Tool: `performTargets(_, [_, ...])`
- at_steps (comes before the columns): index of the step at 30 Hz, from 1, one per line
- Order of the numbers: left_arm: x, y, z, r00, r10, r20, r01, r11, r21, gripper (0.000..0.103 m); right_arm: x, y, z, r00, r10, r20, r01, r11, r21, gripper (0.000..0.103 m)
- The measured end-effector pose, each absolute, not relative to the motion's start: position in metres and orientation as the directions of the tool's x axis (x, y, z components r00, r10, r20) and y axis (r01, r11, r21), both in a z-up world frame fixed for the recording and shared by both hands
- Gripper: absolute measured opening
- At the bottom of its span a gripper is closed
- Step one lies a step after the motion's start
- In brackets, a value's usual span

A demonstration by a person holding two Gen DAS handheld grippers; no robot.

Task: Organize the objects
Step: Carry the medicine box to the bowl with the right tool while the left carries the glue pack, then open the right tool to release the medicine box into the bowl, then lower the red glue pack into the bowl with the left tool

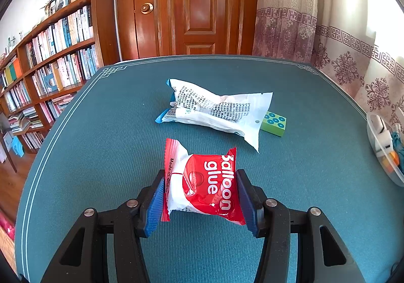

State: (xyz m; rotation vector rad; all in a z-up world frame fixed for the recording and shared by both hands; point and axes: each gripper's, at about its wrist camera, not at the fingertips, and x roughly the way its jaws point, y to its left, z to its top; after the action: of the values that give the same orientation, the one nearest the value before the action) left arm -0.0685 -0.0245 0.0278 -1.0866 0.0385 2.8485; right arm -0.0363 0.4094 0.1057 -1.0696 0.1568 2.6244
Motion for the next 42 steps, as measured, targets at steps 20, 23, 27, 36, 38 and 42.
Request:
performTargets(20, [-0.049, 0.019, 0.044, -0.712, 0.183, -0.678, -0.2, -0.978, -0.053, 0.056, 0.004, 0.391, 0.126, -0.758, 0.206, -0.618, -0.251, -0.968, -0.015, 0.065])
performTargets(23, [-0.043, 0.04, 0.049, -0.705, 0.221, -0.674, -0.25, -0.967, -0.056, 0.056, 0.018, 0.387, 0.131, -0.779, 0.184, -0.6, -0.232, -0.973, 0.003, 0.065])
performTargets(27, [-0.039, 0.069, 0.058, -0.694, 0.27, -0.667, -0.314, -0.948, -0.058, 0.056, 0.035, 0.384, 0.136, -0.804, 0.159, -0.573, -0.209, -0.978, 0.023, 0.065])
performTargets(36, [-0.03, 0.142, 0.071, -0.641, 0.379, -0.667, -0.467, -0.883, -0.053, 0.056, 0.064, 0.381, 0.135, -0.837, 0.159, -0.523, -0.187, -0.982, 0.002, 0.065])
performTargets(38, [-0.027, 0.158, 0.072, -0.629, 0.399, -0.667, -0.498, -0.866, -0.048, 0.056, 0.067, 0.381, 0.133, -0.841, 0.147, -0.52, -0.178, -0.984, 0.011, 0.065])
performTargets(42, [-0.023, 0.188, 0.072, -0.607, 0.43, -0.668, -0.55, -0.834, -0.037, 0.056, 0.073, 0.383, 0.129, -0.848, 0.136, -0.512, -0.173, -0.985, 0.025, 0.065])
